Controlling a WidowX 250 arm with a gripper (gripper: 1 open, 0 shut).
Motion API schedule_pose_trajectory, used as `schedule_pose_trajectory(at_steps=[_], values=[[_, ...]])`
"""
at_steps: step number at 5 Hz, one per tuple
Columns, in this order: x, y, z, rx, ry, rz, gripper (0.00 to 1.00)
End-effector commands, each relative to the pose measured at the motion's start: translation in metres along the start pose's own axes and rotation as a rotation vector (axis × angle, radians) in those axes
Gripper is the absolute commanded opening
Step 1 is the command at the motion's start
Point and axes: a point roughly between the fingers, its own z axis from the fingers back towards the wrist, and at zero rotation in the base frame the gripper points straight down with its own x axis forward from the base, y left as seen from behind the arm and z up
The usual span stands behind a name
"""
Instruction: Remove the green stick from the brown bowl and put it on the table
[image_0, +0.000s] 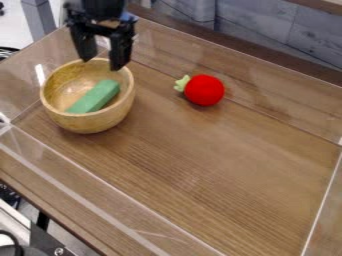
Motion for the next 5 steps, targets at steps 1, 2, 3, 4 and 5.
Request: schedule_pose_trajectory(at_steps=[1, 2, 3, 4, 5], values=[[0.017, 0.022, 0.001, 0.02, -0.062, 0.016, 1.0], [0.024, 0.026, -0.009, 0.009, -0.076, 0.04, 1.0], [0.034, 0.029, -0.019, -0.003, -0.096, 0.042, 1.0], [0.038, 0.046, -0.02, -0.01, -0.106, 0.021, 1.0], [0.041, 0.059, -0.023, -0.016, -0.107, -0.006, 1.0]])
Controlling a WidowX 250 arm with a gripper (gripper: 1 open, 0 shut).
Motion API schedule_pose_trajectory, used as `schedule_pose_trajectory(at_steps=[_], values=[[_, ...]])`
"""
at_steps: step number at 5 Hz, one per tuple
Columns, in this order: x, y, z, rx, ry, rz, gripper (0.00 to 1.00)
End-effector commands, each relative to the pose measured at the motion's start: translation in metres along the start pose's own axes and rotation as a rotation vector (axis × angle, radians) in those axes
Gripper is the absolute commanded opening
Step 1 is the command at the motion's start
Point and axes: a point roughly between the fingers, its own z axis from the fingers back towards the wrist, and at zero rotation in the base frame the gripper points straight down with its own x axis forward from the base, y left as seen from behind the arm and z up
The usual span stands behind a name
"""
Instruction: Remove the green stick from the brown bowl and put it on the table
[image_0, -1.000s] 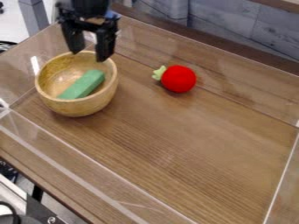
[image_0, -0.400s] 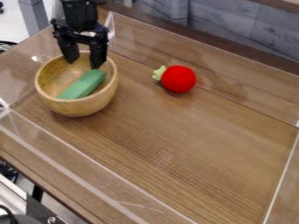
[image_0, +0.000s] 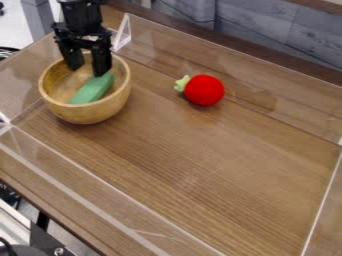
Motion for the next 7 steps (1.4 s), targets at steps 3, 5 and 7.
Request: schedule_pose_trajectory(at_steps=[3, 5, 7], values=[[0.012, -0.01, -0.01, 0.016, -0.042, 0.002, 1.0], [0.026, 0.002, -0.029, 0.0, -0.036, 0.028, 0.0], [0.028, 0.021, -0.026, -0.029, -0.038, 0.074, 0.0]])
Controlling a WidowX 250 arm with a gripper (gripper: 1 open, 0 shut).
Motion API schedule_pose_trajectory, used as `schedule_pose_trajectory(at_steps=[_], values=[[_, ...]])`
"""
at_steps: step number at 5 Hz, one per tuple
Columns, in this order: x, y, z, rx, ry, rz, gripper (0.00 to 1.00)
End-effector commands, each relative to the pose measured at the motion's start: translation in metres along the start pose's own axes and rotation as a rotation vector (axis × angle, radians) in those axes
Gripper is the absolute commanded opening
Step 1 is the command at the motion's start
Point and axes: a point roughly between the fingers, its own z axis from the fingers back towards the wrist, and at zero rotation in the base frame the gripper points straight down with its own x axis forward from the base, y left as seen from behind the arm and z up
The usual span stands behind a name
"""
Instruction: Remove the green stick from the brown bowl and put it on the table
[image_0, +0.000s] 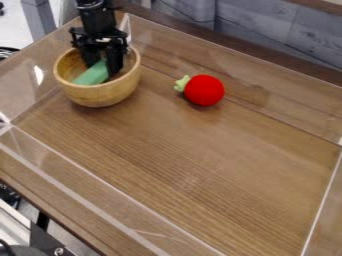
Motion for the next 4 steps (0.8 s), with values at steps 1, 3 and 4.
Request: schedule_pose_trajectory(at_steps=[1, 3, 4], values=[[-0.012, 0.023, 0.012, -0.004, -0.008, 0.044, 0.0], [-0.016, 0.02, 0.045, -0.029, -0.061, 0.078, 0.0], [-0.021, 0.022, 0.049, -0.033, -0.07, 0.101, 0.0]])
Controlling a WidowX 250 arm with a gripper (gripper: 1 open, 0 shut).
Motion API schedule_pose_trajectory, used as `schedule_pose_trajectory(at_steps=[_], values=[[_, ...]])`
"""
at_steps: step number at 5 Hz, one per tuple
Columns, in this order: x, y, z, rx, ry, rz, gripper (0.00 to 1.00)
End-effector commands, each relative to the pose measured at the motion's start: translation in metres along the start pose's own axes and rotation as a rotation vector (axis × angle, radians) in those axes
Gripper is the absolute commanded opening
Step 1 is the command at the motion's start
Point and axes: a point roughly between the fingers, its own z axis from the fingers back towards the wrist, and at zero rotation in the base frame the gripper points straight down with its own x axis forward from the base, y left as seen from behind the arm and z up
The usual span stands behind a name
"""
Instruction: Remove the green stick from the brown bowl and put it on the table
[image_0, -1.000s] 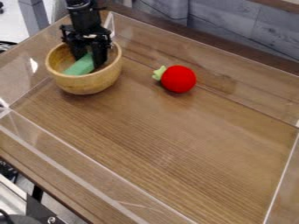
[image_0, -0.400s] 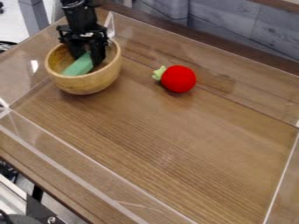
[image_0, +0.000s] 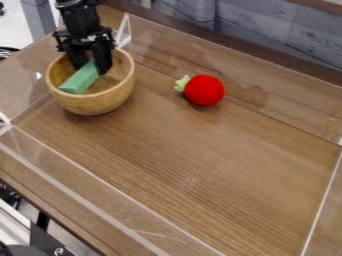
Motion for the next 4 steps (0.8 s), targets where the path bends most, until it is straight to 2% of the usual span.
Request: schedule_pose_trajectory(at_steps=[1, 2, 4], values=[[0.0, 0.012, 0.033, 0.036, -0.086, 0.023, 0.0], [0.0, 0.012, 0.034, 0.034, -0.089, 0.03, 0.0], [-0.003, -0.002, 0.034, 0.029, -0.117, 0.157, 0.0]])
